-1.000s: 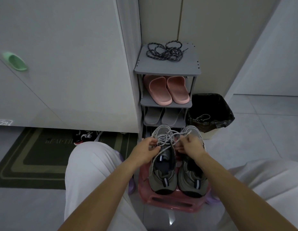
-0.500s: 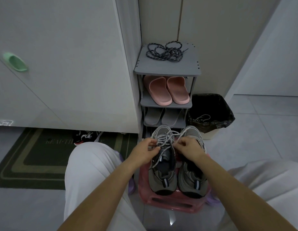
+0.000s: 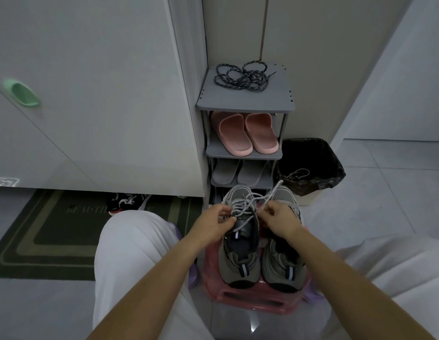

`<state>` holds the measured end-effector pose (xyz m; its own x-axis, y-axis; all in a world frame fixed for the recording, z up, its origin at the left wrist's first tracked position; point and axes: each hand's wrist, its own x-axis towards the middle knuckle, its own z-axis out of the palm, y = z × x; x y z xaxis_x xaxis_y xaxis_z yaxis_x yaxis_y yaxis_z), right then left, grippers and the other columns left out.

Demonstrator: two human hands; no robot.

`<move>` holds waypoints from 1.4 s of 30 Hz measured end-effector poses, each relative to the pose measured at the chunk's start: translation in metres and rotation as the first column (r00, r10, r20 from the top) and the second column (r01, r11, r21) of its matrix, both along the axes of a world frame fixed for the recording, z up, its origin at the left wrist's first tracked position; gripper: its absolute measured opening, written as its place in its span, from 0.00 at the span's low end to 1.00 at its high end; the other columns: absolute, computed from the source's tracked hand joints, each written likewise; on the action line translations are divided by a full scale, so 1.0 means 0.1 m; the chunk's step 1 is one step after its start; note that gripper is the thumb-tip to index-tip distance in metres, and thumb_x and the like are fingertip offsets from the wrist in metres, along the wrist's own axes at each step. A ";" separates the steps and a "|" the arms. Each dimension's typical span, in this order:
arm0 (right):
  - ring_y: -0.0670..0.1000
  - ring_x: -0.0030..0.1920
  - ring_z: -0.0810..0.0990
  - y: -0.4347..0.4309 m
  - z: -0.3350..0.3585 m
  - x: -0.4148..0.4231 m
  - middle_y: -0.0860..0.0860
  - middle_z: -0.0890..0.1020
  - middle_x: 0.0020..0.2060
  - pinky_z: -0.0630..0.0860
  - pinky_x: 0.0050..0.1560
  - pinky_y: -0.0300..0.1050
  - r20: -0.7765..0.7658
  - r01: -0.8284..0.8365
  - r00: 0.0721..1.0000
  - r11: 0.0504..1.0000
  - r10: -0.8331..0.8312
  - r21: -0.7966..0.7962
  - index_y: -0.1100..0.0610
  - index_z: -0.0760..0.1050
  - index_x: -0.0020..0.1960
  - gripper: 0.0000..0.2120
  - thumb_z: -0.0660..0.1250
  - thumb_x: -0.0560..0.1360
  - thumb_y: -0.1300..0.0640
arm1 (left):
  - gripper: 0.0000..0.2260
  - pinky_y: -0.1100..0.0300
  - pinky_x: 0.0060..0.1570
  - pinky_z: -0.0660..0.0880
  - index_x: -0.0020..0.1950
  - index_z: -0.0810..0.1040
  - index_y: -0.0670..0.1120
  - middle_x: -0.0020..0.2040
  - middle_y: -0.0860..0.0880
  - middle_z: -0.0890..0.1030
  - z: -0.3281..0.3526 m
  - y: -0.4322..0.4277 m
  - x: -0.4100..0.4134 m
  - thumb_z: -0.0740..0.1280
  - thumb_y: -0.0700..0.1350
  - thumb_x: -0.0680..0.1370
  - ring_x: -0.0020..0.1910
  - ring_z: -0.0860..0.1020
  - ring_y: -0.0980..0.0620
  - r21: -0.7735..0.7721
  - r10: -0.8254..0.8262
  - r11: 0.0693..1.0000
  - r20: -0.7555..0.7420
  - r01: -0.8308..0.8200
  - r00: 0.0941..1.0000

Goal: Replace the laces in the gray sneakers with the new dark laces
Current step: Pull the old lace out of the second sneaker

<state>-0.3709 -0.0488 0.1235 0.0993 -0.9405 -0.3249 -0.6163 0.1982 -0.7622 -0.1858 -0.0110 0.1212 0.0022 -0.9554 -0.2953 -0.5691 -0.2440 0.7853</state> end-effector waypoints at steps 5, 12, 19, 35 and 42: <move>0.47 0.28 0.81 -0.01 -0.03 0.05 0.55 0.81 0.34 0.80 0.32 0.38 0.304 0.249 0.909 0.956 -0.286 0.157 0.61 0.67 0.45 0.09 0.54 0.82 0.58 | 0.18 0.59 0.60 0.73 0.65 0.73 0.45 0.62 0.48 0.78 0.00 0.00 0.00 0.67 0.47 0.77 0.57 0.77 0.54 -0.005 -0.001 1.000 0.002 0.001 1.000; 0.51 0.35 0.76 0.01 -0.02 0.02 0.56 0.79 0.35 0.73 0.39 0.42 0.003 0.020 1.000 1.000 -0.020 0.002 0.63 0.74 0.45 0.09 0.62 0.79 0.58 | 0.17 0.59 0.60 0.73 0.65 0.73 0.45 0.61 0.49 0.78 0.02 0.02 -0.01 0.67 0.47 0.77 0.58 0.77 0.54 -0.016 -0.005 1.000 0.014 0.005 1.000; 0.51 0.35 0.81 0.00 0.00 0.03 0.57 0.81 0.36 0.79 0.41 0.44 0.215 0.099 0.969 0.988 -0.123 0.120 0.62 0.72 0.43 0.10 0.64 0.78 0.56 | 0.16 0.58 0.60 0.74 0.64 0.73 0.45 0.60 0.49 0.78 0.03 0.03 -0.01 0.67 0.47 0.77 0.55 0.78 0.54 -0.018 0.009 1.000 0.009 -0.009 1.000; 0.49 0.37 0.80 0.03 0.08 0.04 0.55 0.83 0.40 0.79 0.43 0.43 0.163 0.092 0.981 0.993 -0.104 0.078 0.59 0.74 0.47 0.10 0.63 0.78 0.51 | 0.15 0.58 0.59 0.75 0.62 0.75 0.46 0.59 0.49 0.78 0.03 0.03 -0.02 0.68 0.47 0.76 0.55 0.78 0.53 -0.006 0.006 1.000 0.005 -0.006 1.000; 0.48 0.51 0.78 0.22 0.27 0.03 0.51 0.81 0.52 0.71 0.52 0.37 -0.214 -0.271 0.942 0.962 0.259 -0.028 0.57 0.77 0.58 0.20 0.73 0.70 0.50 | 0.11 0.63 0.52 0.71 0.59 0.77 0.41 0.56 0.46 0.79 0.03 -0.02 -0.07 0.63 0.44 0.79 0.55 0.78 0.51 -0.057 0.018 0.998 0.082 -0.014 0.996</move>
